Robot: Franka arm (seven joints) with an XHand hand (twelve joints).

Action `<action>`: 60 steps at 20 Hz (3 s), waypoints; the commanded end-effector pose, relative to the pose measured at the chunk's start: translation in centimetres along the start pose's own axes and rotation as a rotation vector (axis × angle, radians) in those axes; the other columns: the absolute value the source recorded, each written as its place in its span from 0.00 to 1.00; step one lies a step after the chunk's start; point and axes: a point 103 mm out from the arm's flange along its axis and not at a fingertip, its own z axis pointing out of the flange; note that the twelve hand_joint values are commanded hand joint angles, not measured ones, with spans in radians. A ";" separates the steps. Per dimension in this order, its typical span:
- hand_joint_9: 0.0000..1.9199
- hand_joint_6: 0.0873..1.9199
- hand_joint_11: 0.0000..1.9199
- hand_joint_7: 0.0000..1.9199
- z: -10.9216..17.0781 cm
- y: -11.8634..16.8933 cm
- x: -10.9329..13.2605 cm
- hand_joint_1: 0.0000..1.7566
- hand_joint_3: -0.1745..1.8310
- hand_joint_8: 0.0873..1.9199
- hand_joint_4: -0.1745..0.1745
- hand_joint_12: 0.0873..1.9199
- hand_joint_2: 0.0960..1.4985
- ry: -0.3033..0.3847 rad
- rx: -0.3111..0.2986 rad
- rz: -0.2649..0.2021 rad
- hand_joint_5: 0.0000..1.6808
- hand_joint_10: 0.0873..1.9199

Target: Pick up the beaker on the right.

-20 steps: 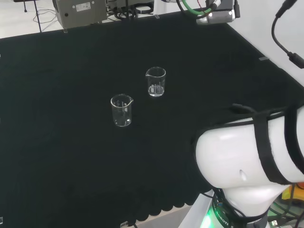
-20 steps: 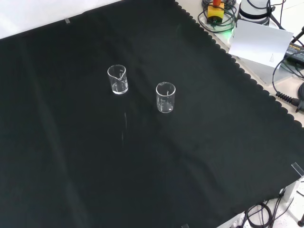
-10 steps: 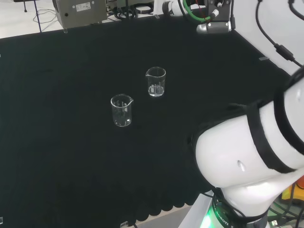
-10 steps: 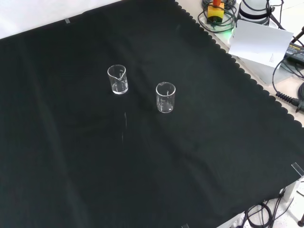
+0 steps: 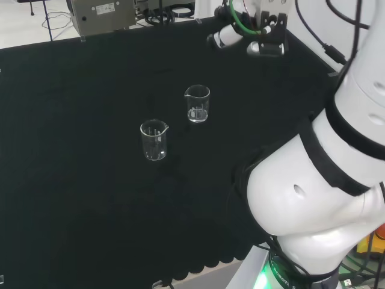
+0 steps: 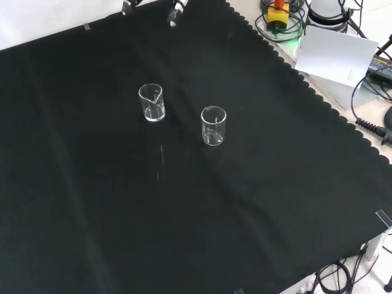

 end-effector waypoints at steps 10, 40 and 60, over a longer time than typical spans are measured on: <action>0.19 0.00 0.02 0.11 7.2 7.1 -4.2 0.44 0.35 0.28 0.46 0.72 0.43 0.145 -0.010 -0.061 0.27 0.31; 0.20 0.00 0.02 0.12 13.8 8.5 -6.8 0.45 0.36 0.29 0.44 0.72 0.41 0.254 0.037 -0.145 0.29 0.31; 0.20 0.00 0.02 0.11 17.6 10.0 -5.2 0.48 0.37 0.29 0.43 0.71 0.39 0.308 0.021 -0.255 0.29 0.31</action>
